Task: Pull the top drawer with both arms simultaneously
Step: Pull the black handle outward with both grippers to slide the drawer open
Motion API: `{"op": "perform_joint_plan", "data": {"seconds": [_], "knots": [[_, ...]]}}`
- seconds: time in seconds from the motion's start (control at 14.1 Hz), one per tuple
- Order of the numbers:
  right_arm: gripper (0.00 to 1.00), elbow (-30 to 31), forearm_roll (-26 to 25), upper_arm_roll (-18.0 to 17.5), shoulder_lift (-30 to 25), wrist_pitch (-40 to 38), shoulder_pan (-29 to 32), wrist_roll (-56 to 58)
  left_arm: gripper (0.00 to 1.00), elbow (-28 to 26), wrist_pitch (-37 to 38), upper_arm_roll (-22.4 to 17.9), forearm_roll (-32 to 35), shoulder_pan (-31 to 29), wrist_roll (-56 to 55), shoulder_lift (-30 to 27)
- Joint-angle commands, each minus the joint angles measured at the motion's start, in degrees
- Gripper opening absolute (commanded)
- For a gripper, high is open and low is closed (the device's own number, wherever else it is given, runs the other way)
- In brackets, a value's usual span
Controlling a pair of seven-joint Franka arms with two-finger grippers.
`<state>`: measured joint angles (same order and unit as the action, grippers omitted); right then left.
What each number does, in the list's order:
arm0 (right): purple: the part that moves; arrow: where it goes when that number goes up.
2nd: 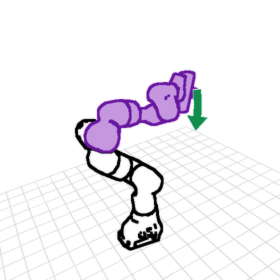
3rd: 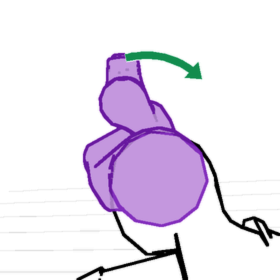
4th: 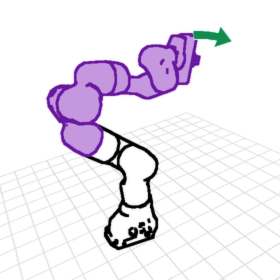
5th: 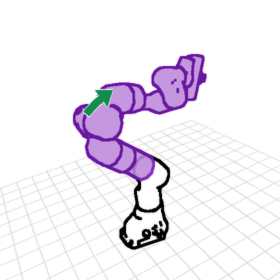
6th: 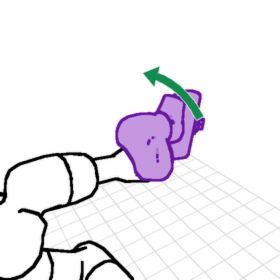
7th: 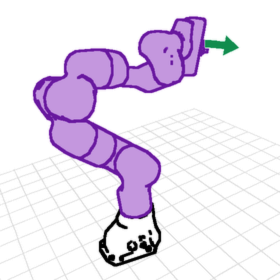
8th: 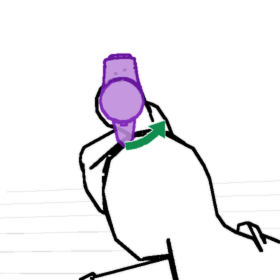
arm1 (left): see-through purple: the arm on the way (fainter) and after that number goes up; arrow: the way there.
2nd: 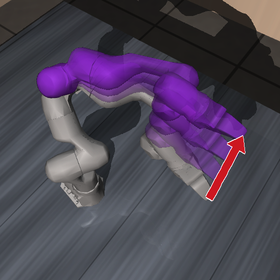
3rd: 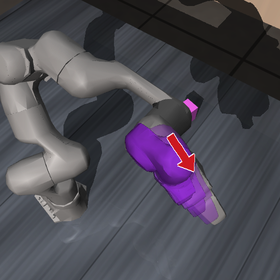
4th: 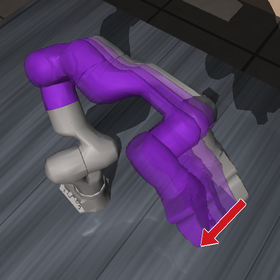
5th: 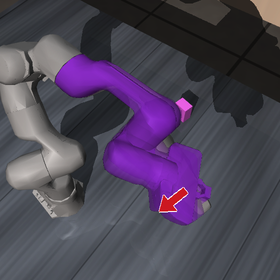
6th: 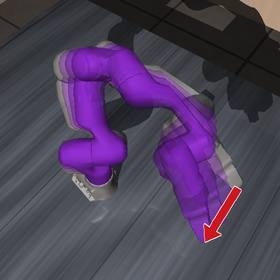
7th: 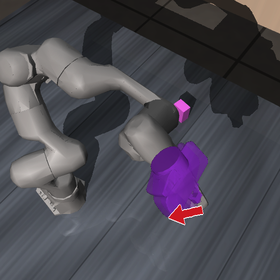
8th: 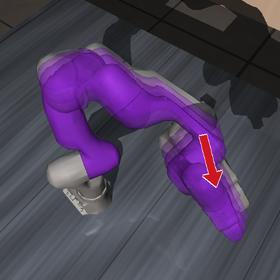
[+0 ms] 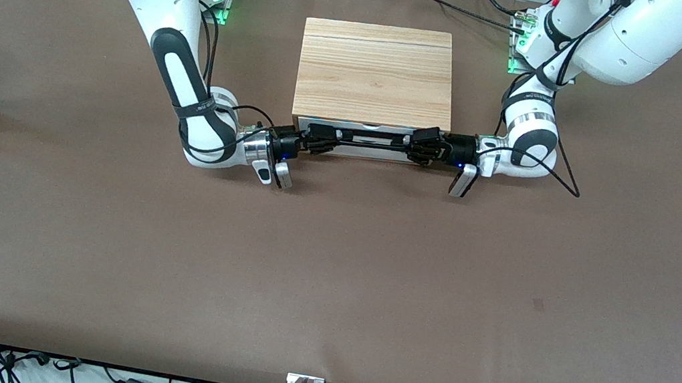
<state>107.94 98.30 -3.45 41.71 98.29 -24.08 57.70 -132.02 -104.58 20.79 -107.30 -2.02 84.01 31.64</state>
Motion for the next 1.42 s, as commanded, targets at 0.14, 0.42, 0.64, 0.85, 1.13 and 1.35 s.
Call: {"op": "perform_joint_plan", "data": {"seconds": [0.14,0.42,0.64,0.85,1.13,1.35], "knots": [[0.04,-0.1,1.37,0.11,-0.93,-0.99,-0.17,0.13,0.01,-0.88,1.48,0.48,-0.81,-0.79,5.29,-0.09],[0.03,-3.43,1.72,0.11,1.08,-0.29,-0.17,-0.57,0.01,-0.09,1.39,0.56,-0.81,-0.79,5.03,-0.09],[0.03,-5.2,1.81,0.11,2.4,0.76,-0.26,-0.74,0.01,0.0,1.31,0.48,-0.81,-0.71,5.12,-0.09],[0.02,-7.65,1.72,0.2,3.81,0.77,-0.09,-0.83,0.01,1.4,1.22,0.39,-0.81,-0.53,5.12,0.17],[0.03,-13.09,1.72,0.28,7.15,0.77,0.44,-1.1,0.01,3.08,1.04,0.13,-0.81,-0.53,4.68,0.61],[0.03,-16.44,1.72,0.55,9.52,0.77,0.88,-1.1,0.01,3.17,1.04,0.13,-0.81,-0.53,4.68,0.7]]}}
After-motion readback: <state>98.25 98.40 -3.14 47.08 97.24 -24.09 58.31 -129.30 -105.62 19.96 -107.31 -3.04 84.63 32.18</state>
